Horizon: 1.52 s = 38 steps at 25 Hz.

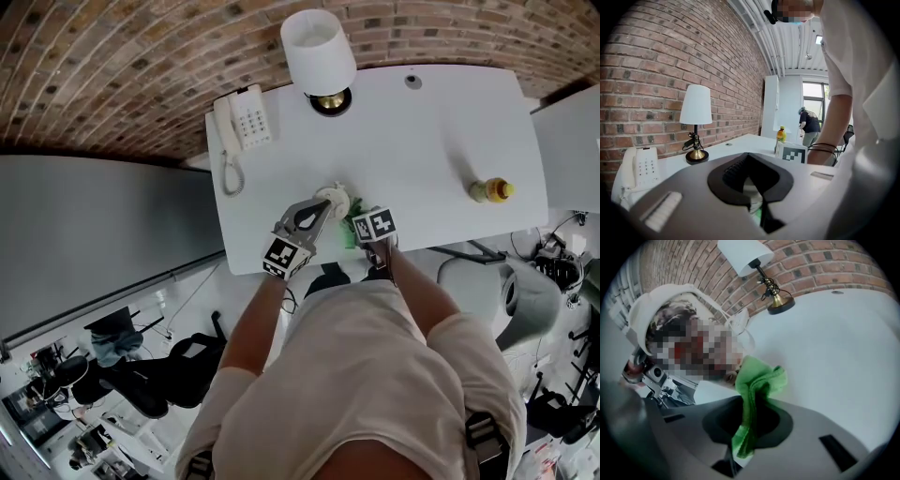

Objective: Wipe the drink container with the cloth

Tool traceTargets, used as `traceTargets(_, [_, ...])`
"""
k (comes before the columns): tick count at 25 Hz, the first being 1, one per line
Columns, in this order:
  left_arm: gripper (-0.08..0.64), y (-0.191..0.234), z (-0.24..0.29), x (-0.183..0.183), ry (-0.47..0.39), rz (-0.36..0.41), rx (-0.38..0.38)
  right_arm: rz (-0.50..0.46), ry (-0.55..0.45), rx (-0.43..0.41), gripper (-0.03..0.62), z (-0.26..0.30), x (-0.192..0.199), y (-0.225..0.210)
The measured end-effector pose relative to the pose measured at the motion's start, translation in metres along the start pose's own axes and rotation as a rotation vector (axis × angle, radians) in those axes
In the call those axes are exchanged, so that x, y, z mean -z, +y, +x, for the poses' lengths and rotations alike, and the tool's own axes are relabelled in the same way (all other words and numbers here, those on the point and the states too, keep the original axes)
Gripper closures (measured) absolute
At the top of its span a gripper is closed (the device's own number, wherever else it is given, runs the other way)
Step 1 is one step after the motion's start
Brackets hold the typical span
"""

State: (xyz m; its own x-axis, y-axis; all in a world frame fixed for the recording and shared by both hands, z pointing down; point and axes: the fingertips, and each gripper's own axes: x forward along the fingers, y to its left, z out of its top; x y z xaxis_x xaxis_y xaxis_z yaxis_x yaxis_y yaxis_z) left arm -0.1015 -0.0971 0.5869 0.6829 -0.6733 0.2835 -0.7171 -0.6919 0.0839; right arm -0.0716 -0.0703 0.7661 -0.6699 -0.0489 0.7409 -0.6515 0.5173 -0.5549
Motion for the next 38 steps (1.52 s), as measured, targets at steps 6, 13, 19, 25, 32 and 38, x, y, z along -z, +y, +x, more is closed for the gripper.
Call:
traceTargets(6, [0.554,0.003,-0.003,-0.001,-0.037,-0.038,-0.016,0.02,-0.082,0.046,0.549,-0.024,-0.007,0.01])
traceTargets(13, [0.554,0.006,-0.003,-0.002,-0.071,-0.083,-0.049,0.027,-0.26,0.056,0.549,-0.082,-0.024,0.033])
traceTargets(19, [0.554,0.01,-0.005,-0.001,-0.084,-0.17,-0.071,-0.041,-0.409,0.119,0.549,-0.134,-0.041,0.052])
traceTargets(25, [0.552,0.006,-0.025,-0.028,-0.101,-0.097,-0.134,-0.162,-0.562,0.16,0.549,-0.186,-0.065,0.079])
traceTargets(32, [0.552,-0.001,-0.075,-0.078,-0.188,-0.031,-0.236,-0.318,-0.715,0.19,0.549,-0.244,-0.094,0.118])
traceTargets(38, [0.552,-0.008,-0.129,-0.119,-0.274,-0.036,-0.336,-0.444,-0.83,0.214,0.549,-0.29,-0.103,0.153])
